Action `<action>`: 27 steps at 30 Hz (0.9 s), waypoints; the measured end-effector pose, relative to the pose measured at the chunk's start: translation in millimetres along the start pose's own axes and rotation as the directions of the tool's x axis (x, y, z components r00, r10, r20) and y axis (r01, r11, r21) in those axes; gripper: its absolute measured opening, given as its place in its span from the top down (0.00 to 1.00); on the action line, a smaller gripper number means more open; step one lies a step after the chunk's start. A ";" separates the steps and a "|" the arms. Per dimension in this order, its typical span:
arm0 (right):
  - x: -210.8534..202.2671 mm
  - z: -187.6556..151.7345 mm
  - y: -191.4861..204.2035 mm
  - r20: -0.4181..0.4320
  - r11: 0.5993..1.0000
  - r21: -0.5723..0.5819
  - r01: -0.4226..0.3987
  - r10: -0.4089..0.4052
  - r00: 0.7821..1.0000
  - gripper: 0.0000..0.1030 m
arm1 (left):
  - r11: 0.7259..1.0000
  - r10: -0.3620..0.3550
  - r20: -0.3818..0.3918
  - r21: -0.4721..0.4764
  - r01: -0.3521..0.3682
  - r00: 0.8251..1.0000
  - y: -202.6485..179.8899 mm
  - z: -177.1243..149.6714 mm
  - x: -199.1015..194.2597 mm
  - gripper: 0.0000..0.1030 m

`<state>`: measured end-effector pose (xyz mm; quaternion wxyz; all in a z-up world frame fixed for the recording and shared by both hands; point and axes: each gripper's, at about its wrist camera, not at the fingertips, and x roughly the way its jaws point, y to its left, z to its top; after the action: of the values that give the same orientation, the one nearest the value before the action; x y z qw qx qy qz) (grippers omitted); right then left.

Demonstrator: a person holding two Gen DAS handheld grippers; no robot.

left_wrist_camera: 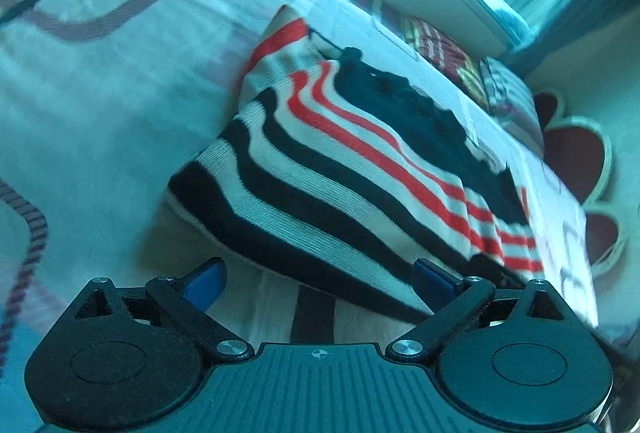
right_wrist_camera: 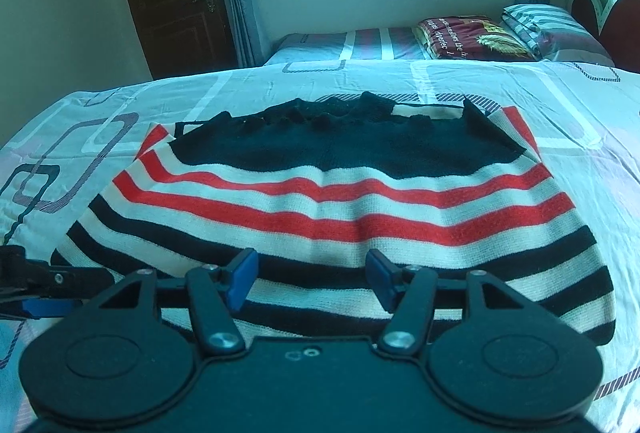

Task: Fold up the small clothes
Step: 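Grasp the sweater side edge with the left tool and lift it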

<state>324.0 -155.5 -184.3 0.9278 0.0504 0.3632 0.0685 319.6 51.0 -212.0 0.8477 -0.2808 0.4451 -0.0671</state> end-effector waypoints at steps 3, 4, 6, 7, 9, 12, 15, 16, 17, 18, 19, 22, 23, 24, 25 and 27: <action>2.8 1.9 2.8 0.003 1.000 -0.009 -0.006 0.006 1.000 0.43 | 0.997 -0.055 0.041 -0.060 0.057 0.998 6.0 1.9 5.4 0.05; 3.9 2.5 3.6 0.005 1.000 -0.011 -0.008 0.008 1.000 0.43 | 0.994 -0.073 0.049 -0.081 0.077 0.996 8.5 3.1 9.0 0.05; 6.3 3.8 5.1 0.008 1.000 -0.013 -0.012 0.012 1.000 0.43 | 0.988 -0.097 0.083 -0.116 0.106 0.992 13.0 5.0 14.4 0.05; 7.7 4.6 5.7 0.010 1.000 -0.016 -0.013 0.013 1.000 0.43 | 0.985 -0.107 0.097 -0.127 0.118 0.990 14.2 6.0 16.9 0.05; 10.7 6.5 6.7 0.016 1.000 -0.022 -0.012 0.012 1.000 0.43 | 0.977 -0.127 0.131 -0.157 0.147 0.983 17.7 8.4 22.0 0.05; 16.1 9.8 8.2 0.024 0.999 -0.041 -0.006 0.007 1.000 0.43 | 0.966 -0.140 0.176 -0.190 0.173 0.974 20.7 12.7 31.6 0.05; 23.2 14.6 8.0 0.030 0.999 -0.052 0.000 0.001 1.000 0.43 | 0.966 -0.140 0.208 -0.185 0.179 0.968 17.8 17.9 39.9 0.05; 25.6 16.7 7.9 0.034 0.998 -0.055 0.007 -0.006 0.999 0.43 | 0.964 -0.142 0.221 -0.190 0.185 0.965 17.5 18.9 41.7 0.05; 27.8 18.9 7.8 0.040 0.998 -0.056 0.013 -0.011 0.999 0.43 | 0.962 -0.141 0.233 -0.196 0.188 0.962 17.9 19.9 43.4 0.05; 30.1 21.5 7.6 0.042 0.998 -0.054 0.012 -0.009 0.999 0.43 | 0.961 -0.137 0.245 -0.202 0.188 0.960 17.7 20.7 44.3 0.11; 32.3 24.1 7.8 0.045 0.999 -0.050 0.008 -0.006 0.999 0.43 | 0.962 -0.126 0.252 -0.206 0.180 0.960 17.2 21.8 45.8 0.20; 39.7 28.9 12.1 0.055 0.997 -0.071 0.020 -0.016 0.998 0.43 | 0.956 -0.108 0.245 -0.241 0.168 0.963 25.9 25.8 52.6 0.48; 43.2 29.4 14.3 0.050 0.996 -0.084 0.028 -0.024 0.998 0.43 | 0.955 -0.108 0.246 -0.245 0.169 0.963 27.8 25.5 52.5 0.50; 46.8 29.0 16.2 0.046 0.995 -0.096 0.041 -0.037 0.998 0.43 | 0.955 -0.108 0.247 -0.242 0.169 0.963 27.4 26.2 52.7 0.50; 48.9 27.9 16.3 0.043 0.994 -0.099 0.049 -0.045 0.998 0.43 | 0.957 -0.104 0.248 -0.238 0.165 0.963 26.6 25.9 52.5 0.51; 48.3 25.8 13.8 0.051 0.995 -0.085 0.057 -0.053 0.997 0.44 | 0.963 -0.082 0.250 -0.229 0.141 0.965 24.8 26.5 51.8 0.64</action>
<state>375.5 -135.2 -195.6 0.9393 0.0021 0.3383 0.0574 368.0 63.9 -250.6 0.8486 -0.4141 0.3282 -0.0253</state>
